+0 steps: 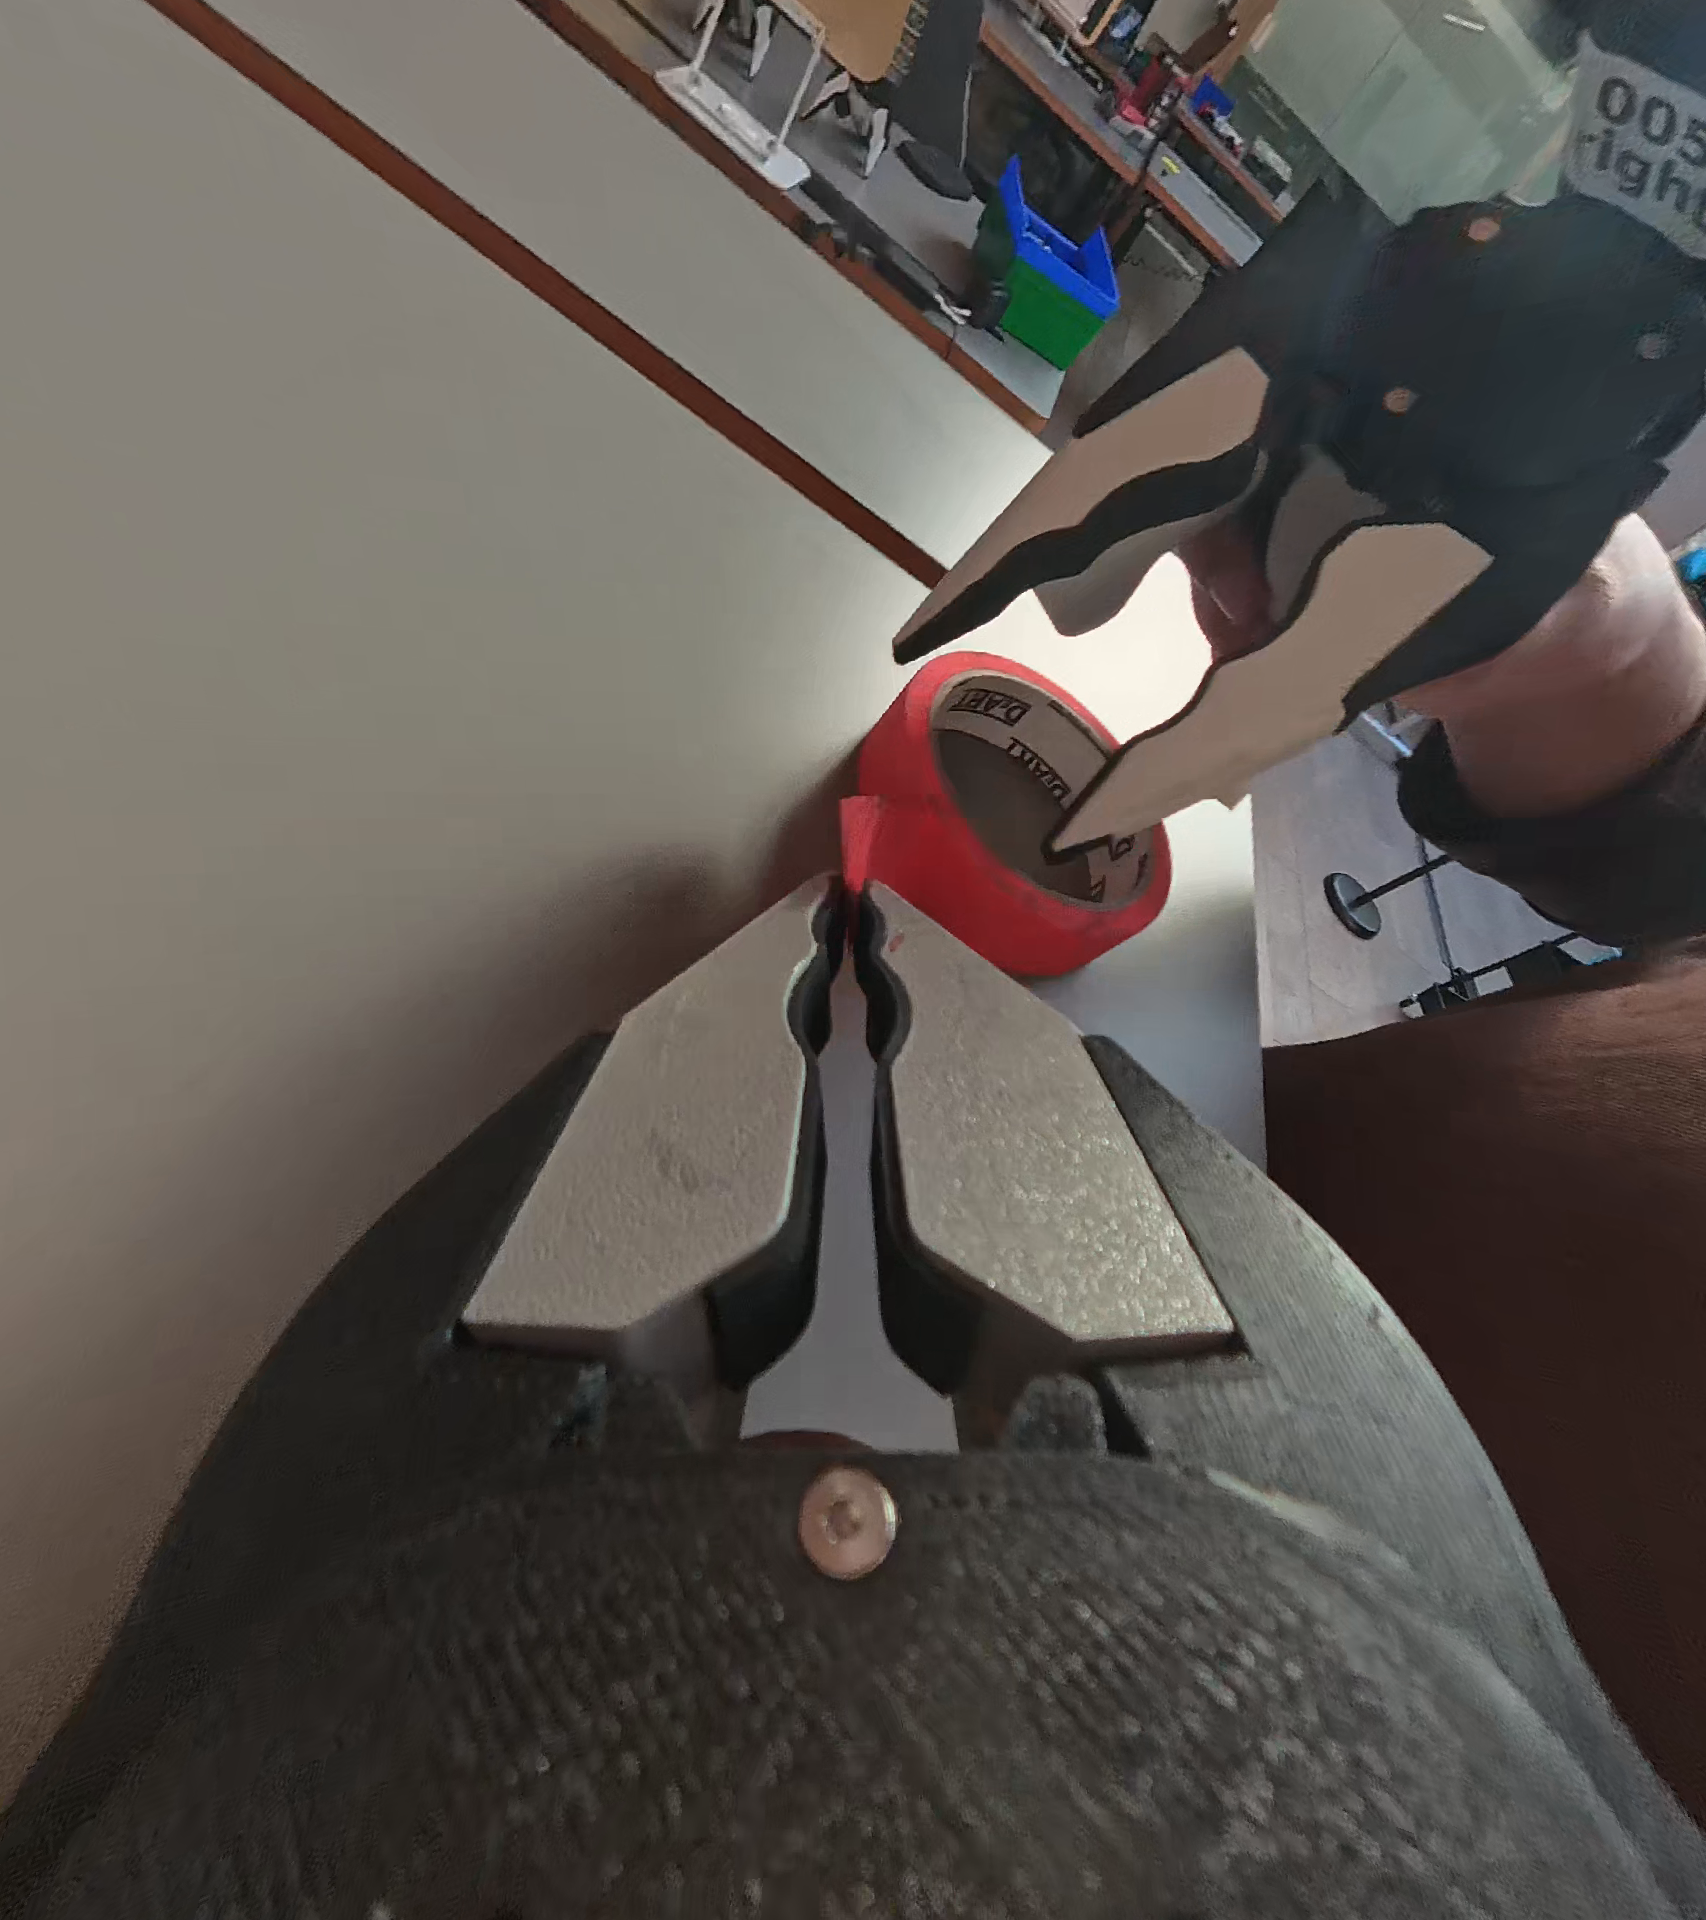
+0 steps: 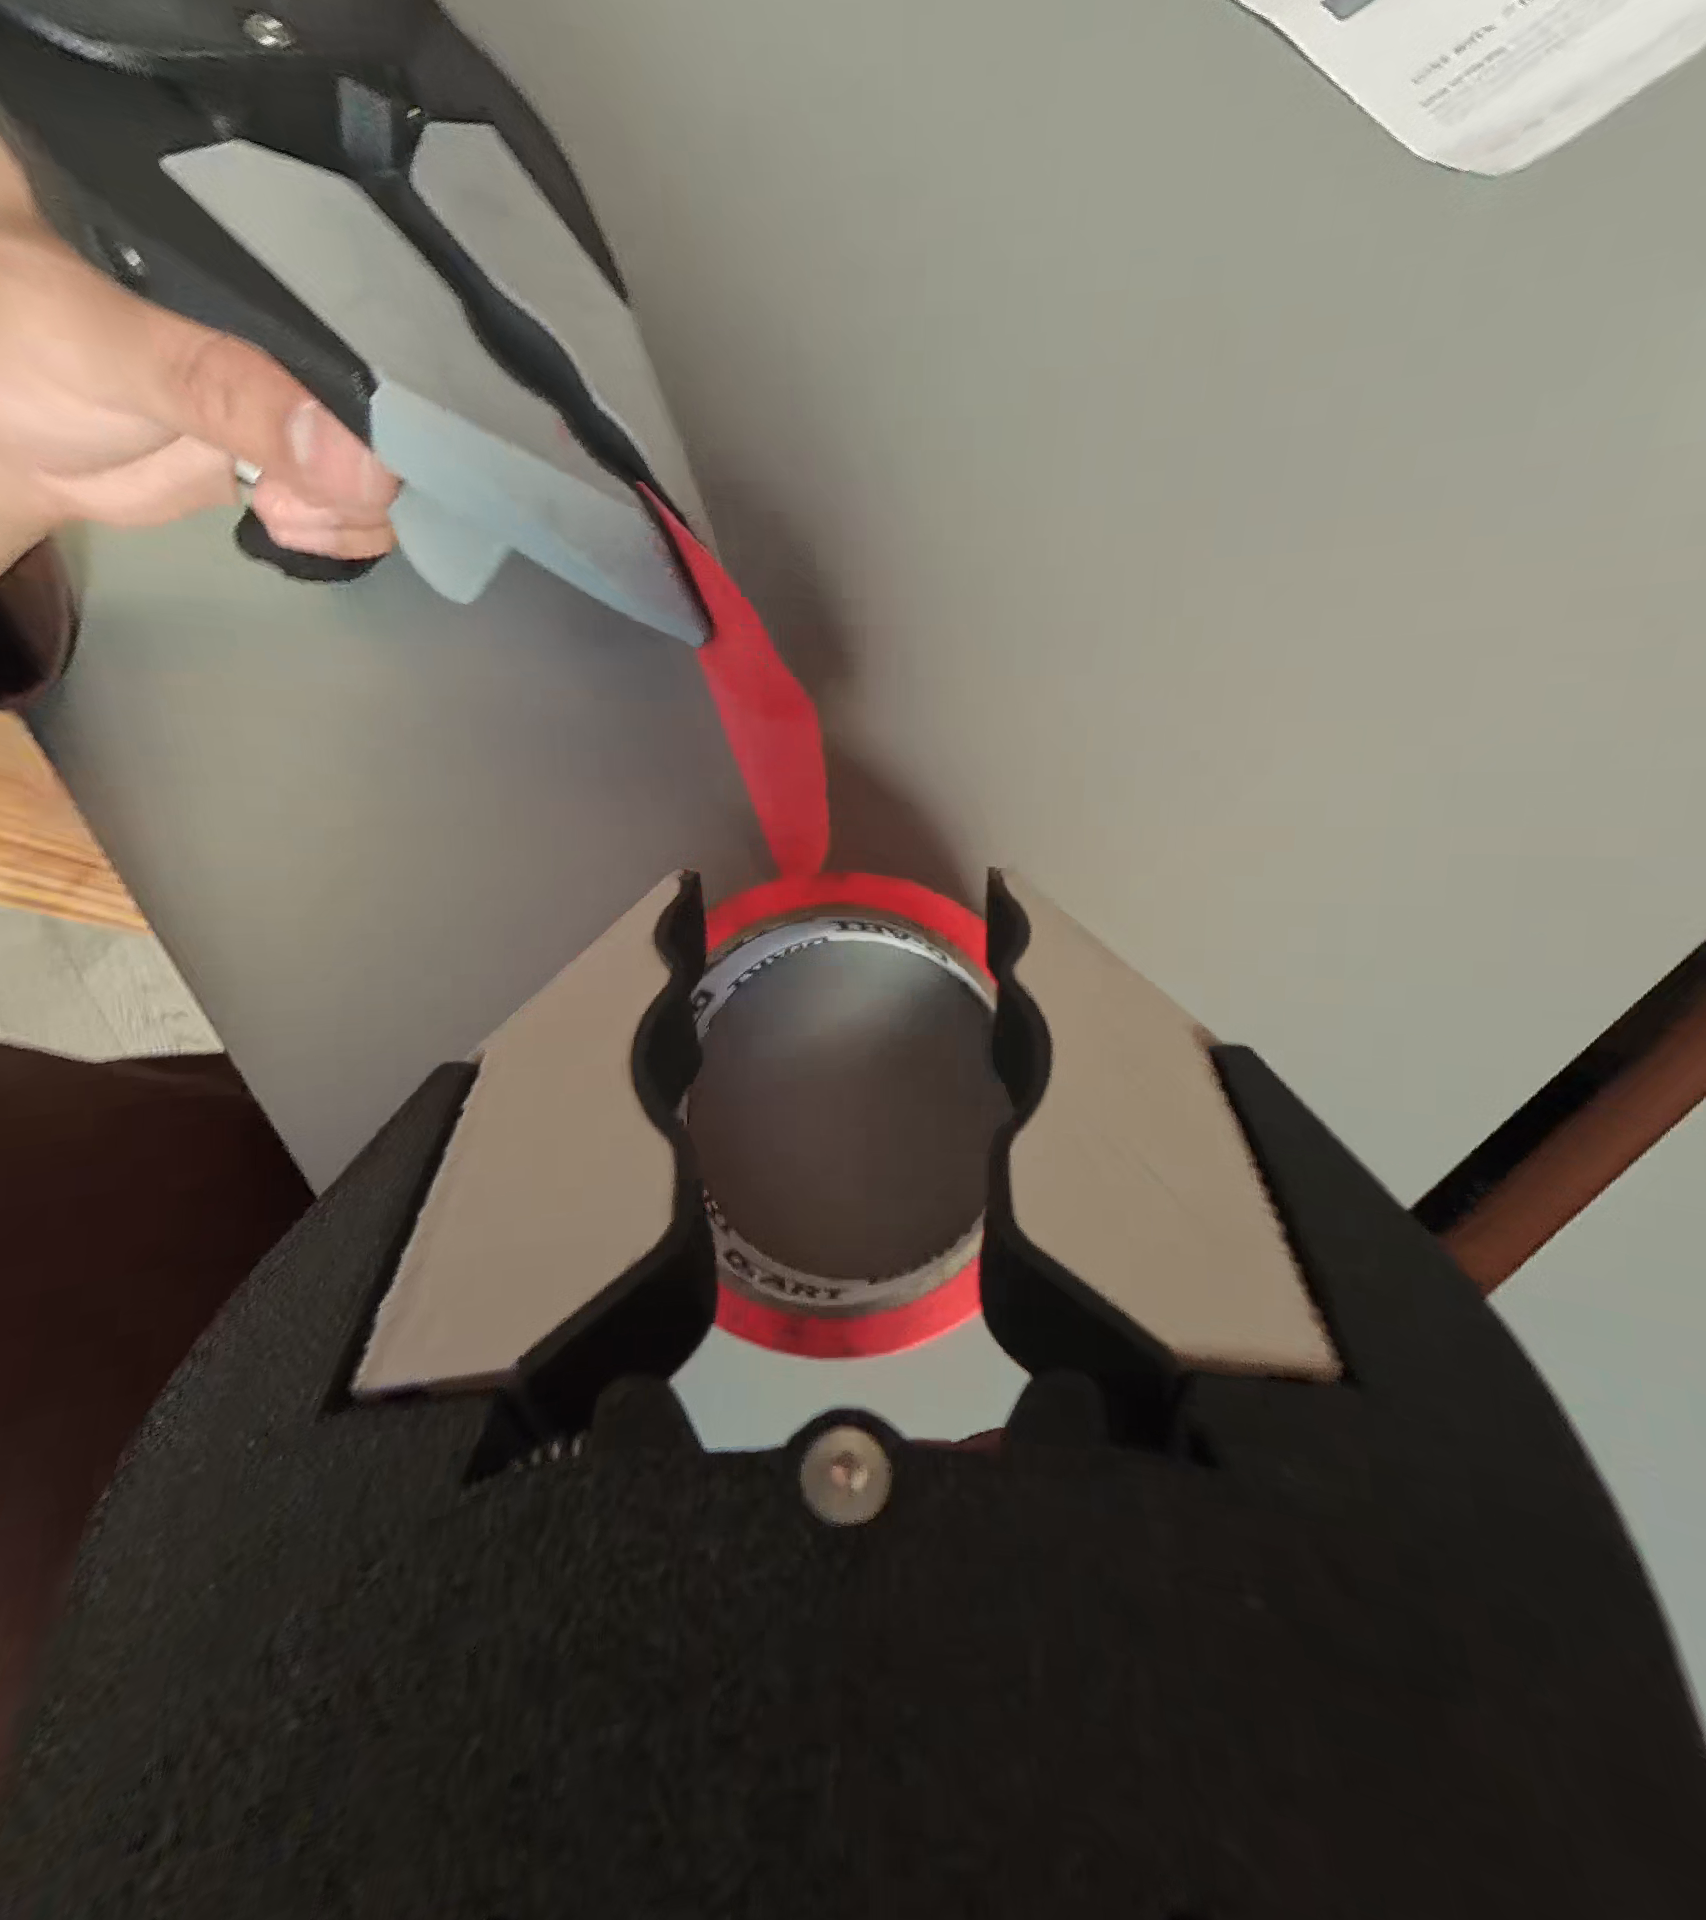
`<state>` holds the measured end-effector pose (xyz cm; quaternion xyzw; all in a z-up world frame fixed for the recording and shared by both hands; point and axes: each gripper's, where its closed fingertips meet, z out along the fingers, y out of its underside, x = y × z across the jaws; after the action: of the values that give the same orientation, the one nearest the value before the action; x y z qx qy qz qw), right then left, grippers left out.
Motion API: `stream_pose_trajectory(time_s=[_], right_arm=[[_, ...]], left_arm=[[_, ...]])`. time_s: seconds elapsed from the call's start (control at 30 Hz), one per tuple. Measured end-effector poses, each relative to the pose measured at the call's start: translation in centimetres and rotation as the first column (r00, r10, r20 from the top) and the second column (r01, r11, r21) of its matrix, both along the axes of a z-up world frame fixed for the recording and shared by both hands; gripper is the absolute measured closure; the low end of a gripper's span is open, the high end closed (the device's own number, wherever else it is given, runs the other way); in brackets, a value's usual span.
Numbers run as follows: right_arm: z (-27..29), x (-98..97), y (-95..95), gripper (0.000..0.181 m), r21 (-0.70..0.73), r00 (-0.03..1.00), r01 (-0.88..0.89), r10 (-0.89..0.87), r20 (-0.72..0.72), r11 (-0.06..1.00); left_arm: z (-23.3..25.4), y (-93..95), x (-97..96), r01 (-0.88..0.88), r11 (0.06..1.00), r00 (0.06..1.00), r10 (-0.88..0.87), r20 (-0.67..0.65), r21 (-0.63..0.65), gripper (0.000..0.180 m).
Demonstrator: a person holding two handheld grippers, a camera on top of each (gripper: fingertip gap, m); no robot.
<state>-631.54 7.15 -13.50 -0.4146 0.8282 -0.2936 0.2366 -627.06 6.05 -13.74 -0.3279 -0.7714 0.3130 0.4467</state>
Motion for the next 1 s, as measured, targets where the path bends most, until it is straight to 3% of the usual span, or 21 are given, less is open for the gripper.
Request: stream_pose_trajectory(time_s=[0.07,0.13,0.37,0.47,0.63,0.8,0.93,1.0], right_arm=[[-0.5,0.3,-0.1,0.12,-0.003,0.998,0.056,-0.056,0.0,0.998],[-0.8,0.4,0.5,0.124,-0.024,0.999,0.037,-0.037,-0.008,0.999],[-1.3,-0.3,3.1,0.128,-0.023,0.995,-0.091,0.09,-0.05,0.996],[-0.7,1.1,4.7,0.127,-0.055,0.979,-0.202,0.202,-0.008,0.978],[-1.5,1.1,5.4,0.122,-0.069,0.963,-0.267,0.262,-0.066,0.961],[-2.2,0.5,5.6,0.126,-0.081,0.946,-0.306,0.293,-0.141,0.949],[-2.9,0.1,5.5,0.135,-0.091,0.931,-0.324,0.3,-0.207,0.942],[-3.4,-0.4,5.7,0.15,-0.089,0.921,-0.341,0.313,-0.234,0.936]], left_arm=[[-0.8,-0.4,1.0,-0.06,0.998,0.997,0.059,0.048,0.017,0.18],[-1.0,-0.3,1.9,-0.096,0.995,0.993,0.094,0.069,0.02,0.176],[-1.1,0.4,5.0,-0.126,0.991,0.986,0.121,0.113,0.04,0.142],[-0.8,-0.2,5.8,-0.128,0.99,0.991,0.125,0.054,0.063,0.14],[2.0,-0.8,5.9,-0.127,0.991,0.99,0.129,-0.055,0.04,0.129],[2.3,0.6,2.0,0.032,0.999,0.991,-0.031,0.127,-0.007,0.124],[-0.1,0.4,0.0,0.117,0.993,0.946,-0.109,0.304,-0.01,0.143],[-1.2,0.4,-0.3,0.181,0.983,0.911,-0.155,0.383,-0.034,0.156]])
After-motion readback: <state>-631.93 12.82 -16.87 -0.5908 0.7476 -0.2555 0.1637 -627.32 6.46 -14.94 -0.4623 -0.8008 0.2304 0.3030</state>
